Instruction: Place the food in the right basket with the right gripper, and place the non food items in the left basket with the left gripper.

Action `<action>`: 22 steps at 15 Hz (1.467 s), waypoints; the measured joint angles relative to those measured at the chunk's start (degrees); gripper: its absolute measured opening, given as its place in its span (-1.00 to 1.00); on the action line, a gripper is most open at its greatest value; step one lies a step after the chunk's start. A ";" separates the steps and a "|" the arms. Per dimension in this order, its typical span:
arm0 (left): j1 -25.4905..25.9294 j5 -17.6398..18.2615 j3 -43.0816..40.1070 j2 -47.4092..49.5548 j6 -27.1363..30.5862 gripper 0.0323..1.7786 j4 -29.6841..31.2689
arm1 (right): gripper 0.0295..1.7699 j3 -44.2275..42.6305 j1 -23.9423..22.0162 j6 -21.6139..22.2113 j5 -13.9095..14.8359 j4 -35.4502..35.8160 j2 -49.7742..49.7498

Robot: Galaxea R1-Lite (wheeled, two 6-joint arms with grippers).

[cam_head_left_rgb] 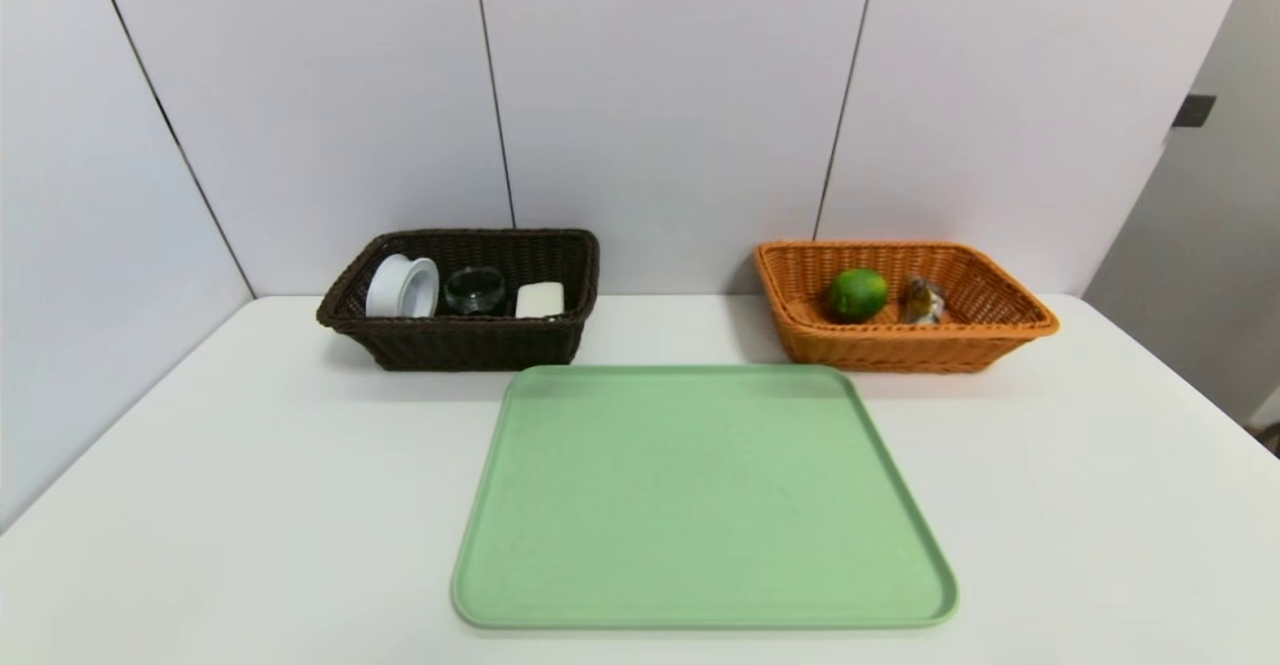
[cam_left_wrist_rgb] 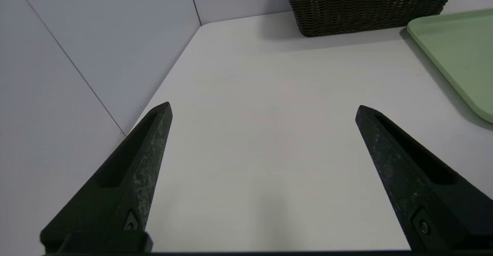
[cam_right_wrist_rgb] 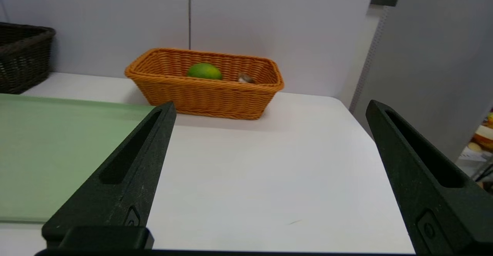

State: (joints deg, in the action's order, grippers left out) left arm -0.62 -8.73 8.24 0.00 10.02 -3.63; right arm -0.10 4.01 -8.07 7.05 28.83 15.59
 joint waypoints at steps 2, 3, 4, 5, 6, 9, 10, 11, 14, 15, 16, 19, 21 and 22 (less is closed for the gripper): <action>0.00 -0.04 -3.75 0.11 1.39 0.90 5.75 | 0.92 0.05 0.01 -0.59 3.78 0.05 -0.05; 0.00 0.00 -4.67 0.11 1.94 0.90 6.69 | 0.92 0.00 0.00 -1.38 4.28 0.00 -0.05; 0.00 0.07 -5.22 0.11 2.18 0.90 6.74 | 0.92 -0.69 0.01 -2.78 4.36 -0.39 -0.05; 0.02 0.11 -5.63 0.11 2.24 0.90 6.74 | 0.92 -1.30 0.01 -4.79 4.41 -0.69 -0.05; 0.02 0.38 -6.05 0.11 2.22 0.90 6.63 | 0.92 -1.52 0.01 -5.68 4.69 -0.76 -0.05; 0.00 1.62 -6.38 0.11 2.24 0.90 6.17 | 0.92 -0.39 -0.44 -6.51 6.95 0.22 -0.27; 0.00 1.84 -6.31 0.11 2.24 0.90 5.42 | 0.92 -0.21 -1.43 -6.34 7.08 -0.55 -1.04; 0.00 2.32 -6.21 0.11 2.24 0.90 5.14 | 0.92 -0.12 -2.44 -6.12 7.19 -2.23 -2.54; 0.00 4.00 -6.34 0.11 3.07 0.90 5.42 | 0.92 -0.37 -4.01 -5.66 6.86 -10.40 -9.26; 0.00 4.72 -6.45 0.11 3.06 0.90 5.42 | 0.92 -0.54 -4.22 -5.27 5.52 -12.91 -11.41; 0.00 6.14 -6.62 0.11 2.73 0.90 5.53 | 0.92 -0.39 -4.30 -4.17 3.69 -13.51 -12.79; 0.00 9.00 -7.97 0.11 2.55 0.90 6.52 | 0.92 0.02 -4.36 -0.57 -2.01 -15.23 -14.82; 0.00 10.79 -8.14 0.11 1.02 0.90 5.94 | 0.92 0.07 -4.36 0.83 -6.64 -20.04 -15.35; 0.00 11.51 -8.22 0.11 0.43 0.90 4.34 | 0.92 0.07 -4.36 2.56 -7.92 -23.21 -15.49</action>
State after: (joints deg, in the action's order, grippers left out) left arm -0.62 2.78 0.02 0.11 10.45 0.71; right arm -0.02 -0.35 -5.51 -0.88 5.62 0.10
